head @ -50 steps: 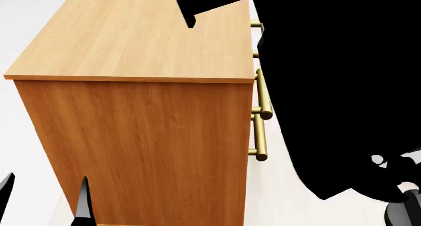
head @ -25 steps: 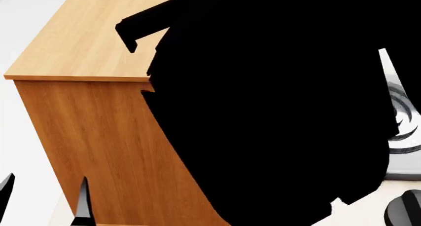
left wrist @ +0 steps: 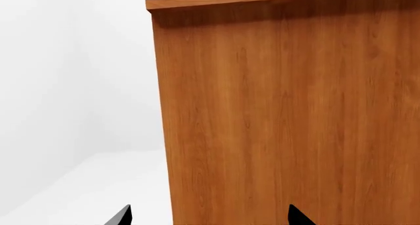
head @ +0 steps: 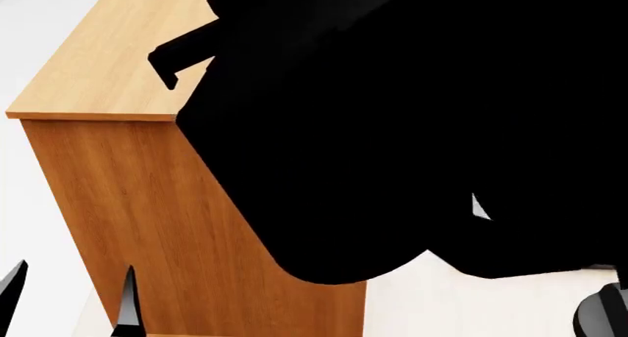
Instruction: Put the bowl on the top of the cabinet.
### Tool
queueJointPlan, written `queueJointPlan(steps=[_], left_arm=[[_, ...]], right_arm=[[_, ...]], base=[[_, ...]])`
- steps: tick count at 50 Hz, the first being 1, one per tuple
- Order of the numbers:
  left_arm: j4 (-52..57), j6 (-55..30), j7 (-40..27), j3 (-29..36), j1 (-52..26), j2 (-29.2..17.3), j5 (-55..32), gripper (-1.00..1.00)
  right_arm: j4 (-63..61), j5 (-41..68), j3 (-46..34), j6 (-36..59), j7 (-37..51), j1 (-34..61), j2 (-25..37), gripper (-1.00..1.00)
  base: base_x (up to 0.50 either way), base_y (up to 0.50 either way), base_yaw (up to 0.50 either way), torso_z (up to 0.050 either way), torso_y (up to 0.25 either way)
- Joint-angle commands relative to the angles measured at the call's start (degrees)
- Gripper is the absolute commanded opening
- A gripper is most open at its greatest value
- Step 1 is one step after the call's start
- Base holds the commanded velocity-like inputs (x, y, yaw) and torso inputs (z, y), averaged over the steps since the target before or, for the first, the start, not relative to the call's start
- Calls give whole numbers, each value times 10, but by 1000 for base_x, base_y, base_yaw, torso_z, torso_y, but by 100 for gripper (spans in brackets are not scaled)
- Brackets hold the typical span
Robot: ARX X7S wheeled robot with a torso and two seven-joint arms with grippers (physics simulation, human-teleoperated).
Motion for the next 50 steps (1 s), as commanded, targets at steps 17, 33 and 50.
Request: queueJointPlan(steps=[17, 33, 50], left_arm=[[-15, 10, 0, 1, -2, -2, -4, 100], [-21, 12, -1, 5, -3, -1, -3, 100], [-17, 14, -3, 4, -1, -4, -6, 100]], right_arm=[[-5, -64, -23, -9, -18, -44, -41, -100], [-27, -85, -24, -14, -38, -61, -57, -100], [-39, -88, -33, -20, -18, -67, -98, -100]], base=[[0, 0, 0, 0, 0], [0, 0, 0, 0, 1], [0, 0, 0, 1, 1]])
